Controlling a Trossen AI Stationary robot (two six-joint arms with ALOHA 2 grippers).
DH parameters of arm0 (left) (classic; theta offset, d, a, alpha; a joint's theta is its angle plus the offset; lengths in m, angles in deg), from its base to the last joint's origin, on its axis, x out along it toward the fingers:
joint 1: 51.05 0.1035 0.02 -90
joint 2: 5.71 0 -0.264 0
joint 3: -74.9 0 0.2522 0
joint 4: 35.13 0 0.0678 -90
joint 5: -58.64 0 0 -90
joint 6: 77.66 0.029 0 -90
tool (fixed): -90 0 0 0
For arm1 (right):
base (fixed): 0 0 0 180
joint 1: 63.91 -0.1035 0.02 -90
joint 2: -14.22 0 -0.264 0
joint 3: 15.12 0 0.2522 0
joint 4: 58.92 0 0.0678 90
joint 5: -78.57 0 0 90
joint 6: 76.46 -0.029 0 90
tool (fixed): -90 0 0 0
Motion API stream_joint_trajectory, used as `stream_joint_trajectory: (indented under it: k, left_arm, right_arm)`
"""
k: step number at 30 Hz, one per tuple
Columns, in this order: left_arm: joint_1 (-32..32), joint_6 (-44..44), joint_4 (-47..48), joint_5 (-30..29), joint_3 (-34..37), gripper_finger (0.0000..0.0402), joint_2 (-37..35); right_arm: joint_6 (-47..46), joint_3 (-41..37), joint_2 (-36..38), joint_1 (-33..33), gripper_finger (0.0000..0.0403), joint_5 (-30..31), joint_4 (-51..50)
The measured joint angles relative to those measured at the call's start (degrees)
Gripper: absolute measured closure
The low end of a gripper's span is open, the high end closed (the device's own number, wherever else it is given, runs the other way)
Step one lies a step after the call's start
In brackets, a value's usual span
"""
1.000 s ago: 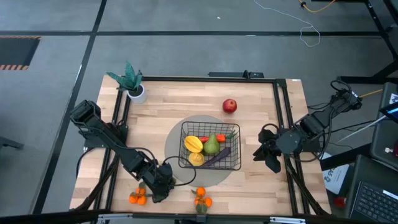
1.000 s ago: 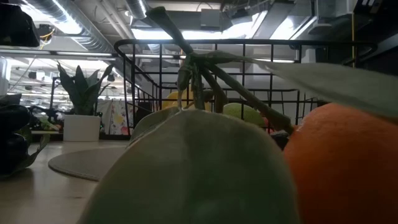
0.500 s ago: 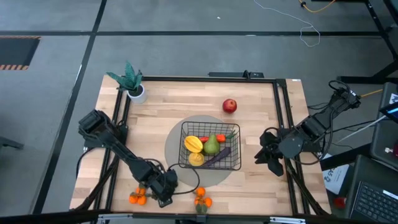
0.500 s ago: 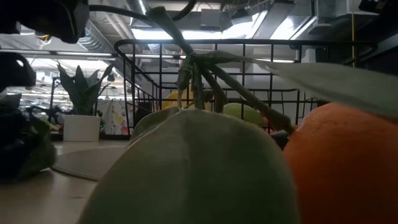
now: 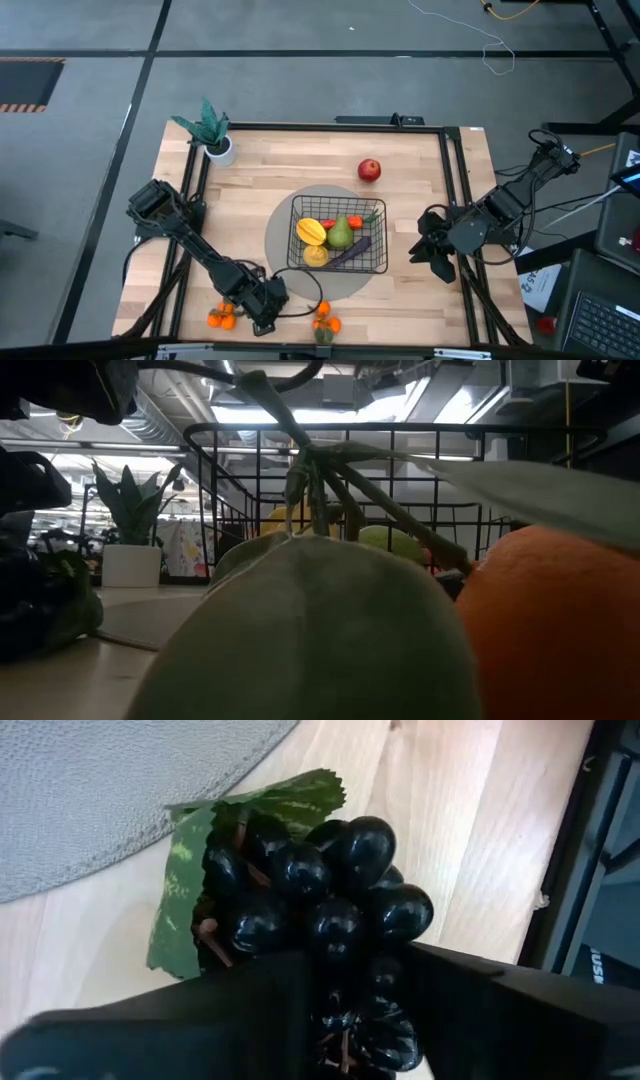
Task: Build produce basket
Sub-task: Put the purple grapes into the wire basket
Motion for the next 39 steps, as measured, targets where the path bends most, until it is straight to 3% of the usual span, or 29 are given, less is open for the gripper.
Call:
stream_joint_trajectory:
  k: [8,14,18,22,32,39]
  left_arm:
    - [0.07,-1.36,0.37,0.55,0.09,0.0389,-0.24]
    - [0.15,-2.99,0.95,2.81,0.28,0.0396,-2.54]
    - [0.24,-2.86,3.91,7.62,0.33,0.0398,-7.68]
    - [0.50,-2.78,8.99,7.32,0.35,0.0399,-13.38]
    - [1.60,9.30,4.44,-1.01,0.23,0.0399,-25.10]
    - [2.40,28.24,-9.05,-8.30,0.17,0.0399,-28.74]
  right_arm:
    - [0.00,0.00,-0.02,0.00,0.0289,0.00,0.00]
    - [0.00,0.00,-0.04,0.02,0.0289,0.00,0.00]
    - [0.01,0.00,-0.04,0.02,0.0289,0.00,0.00]
    - [0.06,0.00,-0.04,0.02,0.0289,0.00,0.00]
    - [0.06,0.00,-0.04,0.02,0.0289,-0.03,-0.01]
    - [0.15,0.00,-0.04,0.02,0.0289,-0.02,0.00]
